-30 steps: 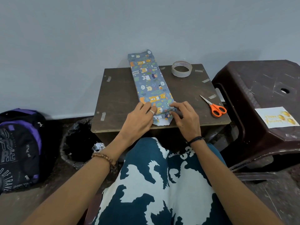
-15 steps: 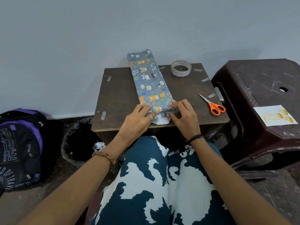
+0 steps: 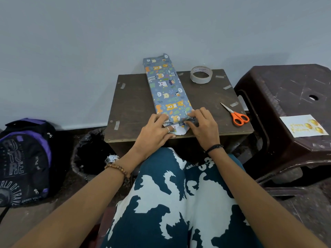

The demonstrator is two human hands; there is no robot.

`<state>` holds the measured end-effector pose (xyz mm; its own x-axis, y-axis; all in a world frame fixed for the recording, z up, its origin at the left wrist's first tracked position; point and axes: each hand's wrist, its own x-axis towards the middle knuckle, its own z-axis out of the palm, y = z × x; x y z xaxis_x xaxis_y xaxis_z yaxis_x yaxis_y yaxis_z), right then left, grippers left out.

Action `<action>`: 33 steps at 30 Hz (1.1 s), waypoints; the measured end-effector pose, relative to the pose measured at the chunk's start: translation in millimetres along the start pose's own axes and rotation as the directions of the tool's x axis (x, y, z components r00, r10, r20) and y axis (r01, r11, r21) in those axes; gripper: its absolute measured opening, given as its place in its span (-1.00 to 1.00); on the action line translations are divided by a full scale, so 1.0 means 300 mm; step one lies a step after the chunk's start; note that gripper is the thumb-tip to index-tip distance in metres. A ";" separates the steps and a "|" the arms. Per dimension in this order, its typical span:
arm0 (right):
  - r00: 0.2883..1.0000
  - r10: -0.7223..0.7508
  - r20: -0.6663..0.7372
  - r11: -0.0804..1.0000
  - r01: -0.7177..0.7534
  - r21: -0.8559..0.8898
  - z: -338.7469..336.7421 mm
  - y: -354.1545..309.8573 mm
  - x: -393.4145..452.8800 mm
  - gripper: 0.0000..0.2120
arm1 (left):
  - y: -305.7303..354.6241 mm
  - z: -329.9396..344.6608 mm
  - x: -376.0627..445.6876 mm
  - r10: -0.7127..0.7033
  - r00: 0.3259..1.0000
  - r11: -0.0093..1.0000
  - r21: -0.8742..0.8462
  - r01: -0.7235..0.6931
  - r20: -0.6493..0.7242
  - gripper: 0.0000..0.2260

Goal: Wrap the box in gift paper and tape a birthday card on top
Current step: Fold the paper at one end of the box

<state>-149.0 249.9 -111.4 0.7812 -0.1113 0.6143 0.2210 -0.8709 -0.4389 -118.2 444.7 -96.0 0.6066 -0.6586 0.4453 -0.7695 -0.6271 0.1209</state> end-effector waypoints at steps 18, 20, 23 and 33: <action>0.976 -0.037 0.215 0.992 0.010 0.125 -0.048 0.000 -0.019 -0.58 | 0.041 0.033 0.023 -0.152 0.976 0.988 -0.040 0.147 -0.158 -0.76; 0.984 -0.029 0.173 0.995 0.011 0.101 -0.032 -0.003 -0.010 -0.62 | 0.028 0.022 0.024 -0.132 0.980 0.991 -0.046 0.126 -0.152 -0.76; 0.992 -0.085 0.092 0.993 0.077 0.086 -0.007 -0.001 -0.005 -0.67 | 0.001 0.011 0.018 -0.097 0.987 0.995 -0.027 0.094 -0.125 -0.74; 0.996 -0.086 0.030 0.989 0.081 0.127 0.011 0.003 -0.007 -0.76 | -0.028 -0.014 0.039 0.017 1.000 0.989 0.149 -0.017 -0.002 -0.55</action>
<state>-148.4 251.0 -115.2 0.7767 -0.0215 0.6296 0.3564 -0.8091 -0.4672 -105.5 444.1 -88.1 0.5928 -0.6684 0.4493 -0.7411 -0.6711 -0.0204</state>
